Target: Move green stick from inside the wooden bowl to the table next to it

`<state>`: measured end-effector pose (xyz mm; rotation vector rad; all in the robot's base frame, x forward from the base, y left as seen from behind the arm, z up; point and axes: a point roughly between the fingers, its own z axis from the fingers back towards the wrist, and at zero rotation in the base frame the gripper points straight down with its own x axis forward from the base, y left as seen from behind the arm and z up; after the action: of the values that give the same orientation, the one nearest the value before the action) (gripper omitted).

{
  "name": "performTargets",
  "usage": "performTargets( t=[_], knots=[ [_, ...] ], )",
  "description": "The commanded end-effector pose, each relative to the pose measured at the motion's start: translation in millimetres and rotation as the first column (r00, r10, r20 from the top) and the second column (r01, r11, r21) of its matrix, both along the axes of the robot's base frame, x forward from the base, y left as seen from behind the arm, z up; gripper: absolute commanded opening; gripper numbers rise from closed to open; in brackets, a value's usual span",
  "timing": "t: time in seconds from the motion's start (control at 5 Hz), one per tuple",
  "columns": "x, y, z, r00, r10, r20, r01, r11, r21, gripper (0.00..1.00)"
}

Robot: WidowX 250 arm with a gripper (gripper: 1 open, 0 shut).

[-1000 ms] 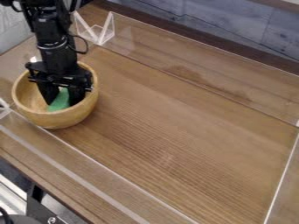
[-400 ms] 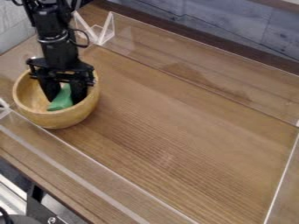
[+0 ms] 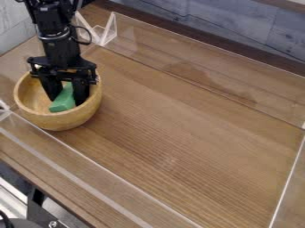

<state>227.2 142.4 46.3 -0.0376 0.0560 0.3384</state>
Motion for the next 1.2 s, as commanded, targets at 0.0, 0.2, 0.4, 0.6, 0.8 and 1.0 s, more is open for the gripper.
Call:
performTargets(
  t=[0.0,0.2,0.4,0.6,0.8,1.0],
  knots=[
    [12.8,3,22.0,0.998,0.0,0.067,-0.003,0.999,0.036,0.0],
    [14.1,2,23.8,0.998,0.007,0.066,-0.009,1.0,0.03,0.0],
    [15.5,0,26.4,0.998,0.014,0.066,-0.015,1.0,0.024,0.0],
    [16.8,-1,28.5,0.998,0.019,0.065,-0.02,1.0,0.018,0.0],
    [18.2,-3,31.0,0.998,0.027,0.065,-0.028,1.0,0.012,0.0],
    [19.6,-5,33.6,0.997,0.034,0.064,-0.035,0.999,0.005,0.0]
  ],
)
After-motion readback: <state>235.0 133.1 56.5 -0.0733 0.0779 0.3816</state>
